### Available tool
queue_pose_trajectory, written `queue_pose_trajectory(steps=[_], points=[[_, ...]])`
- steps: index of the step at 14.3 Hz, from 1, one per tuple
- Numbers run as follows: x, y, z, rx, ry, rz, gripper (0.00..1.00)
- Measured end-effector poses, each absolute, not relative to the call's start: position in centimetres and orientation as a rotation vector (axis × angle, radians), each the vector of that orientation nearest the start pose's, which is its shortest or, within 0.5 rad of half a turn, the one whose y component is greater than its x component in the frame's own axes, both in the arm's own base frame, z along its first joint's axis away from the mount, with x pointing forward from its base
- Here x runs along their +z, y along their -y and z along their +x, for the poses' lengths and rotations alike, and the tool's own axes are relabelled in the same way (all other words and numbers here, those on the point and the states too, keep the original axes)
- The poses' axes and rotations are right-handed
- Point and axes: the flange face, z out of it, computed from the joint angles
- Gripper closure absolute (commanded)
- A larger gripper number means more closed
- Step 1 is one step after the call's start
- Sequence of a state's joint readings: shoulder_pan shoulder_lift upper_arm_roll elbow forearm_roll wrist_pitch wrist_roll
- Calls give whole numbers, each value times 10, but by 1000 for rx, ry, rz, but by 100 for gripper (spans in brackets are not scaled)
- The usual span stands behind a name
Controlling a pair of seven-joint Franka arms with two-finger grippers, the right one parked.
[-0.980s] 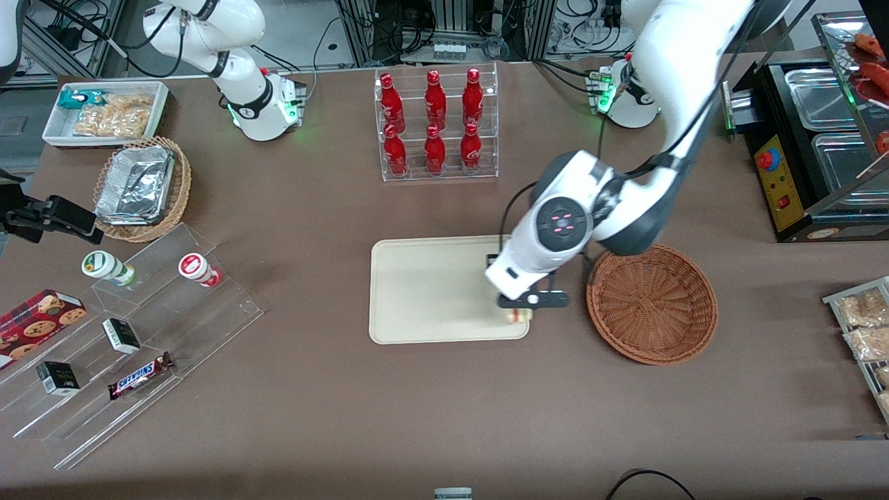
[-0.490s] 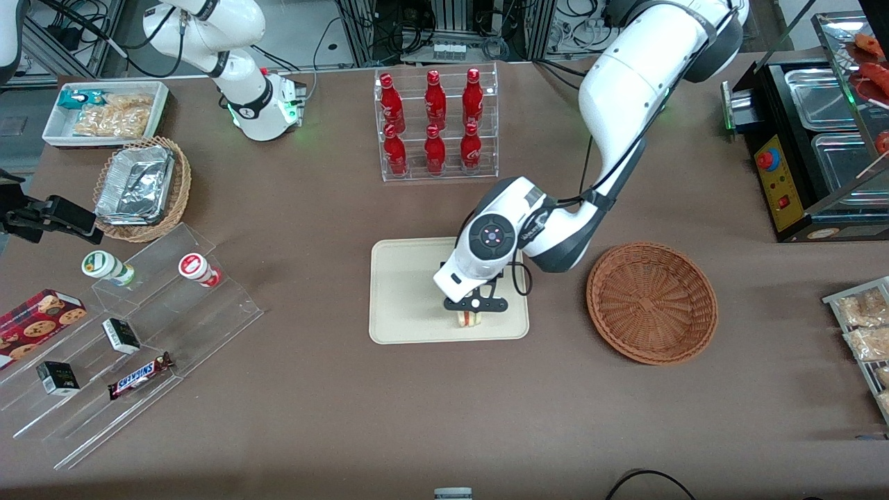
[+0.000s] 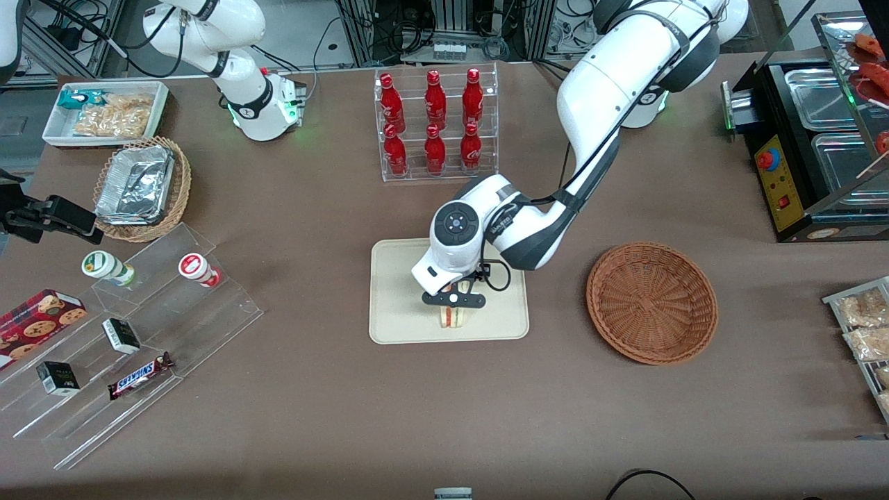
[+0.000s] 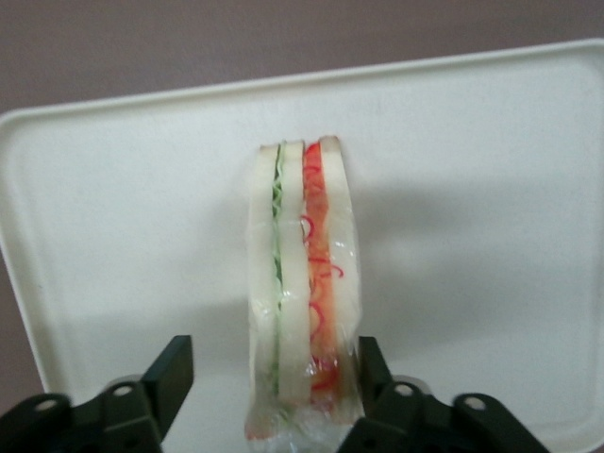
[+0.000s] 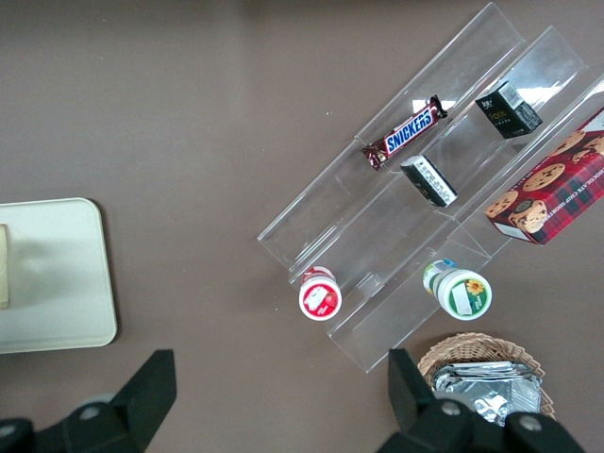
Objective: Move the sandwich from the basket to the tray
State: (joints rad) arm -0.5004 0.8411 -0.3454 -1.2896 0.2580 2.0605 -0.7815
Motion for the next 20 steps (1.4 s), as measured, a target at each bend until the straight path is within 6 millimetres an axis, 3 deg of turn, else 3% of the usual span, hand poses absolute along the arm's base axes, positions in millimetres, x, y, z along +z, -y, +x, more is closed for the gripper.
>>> queue_pose_trajectory(steps=[2,5,9,13,15,17,18,20], points=[[275,491,565,2,-74,-3139,0],[341,452,597,-75,33,-3128,0],[450,348,627,-68,241,-3070,0],[522,239,624,65,199,-3048,0],[548,173,622,145,160,-3051,0],[566,120,616,210,126,-3059,0],[572,104,611,228,129,-3056,0],[580,96,599,243,135,-3043,0]])
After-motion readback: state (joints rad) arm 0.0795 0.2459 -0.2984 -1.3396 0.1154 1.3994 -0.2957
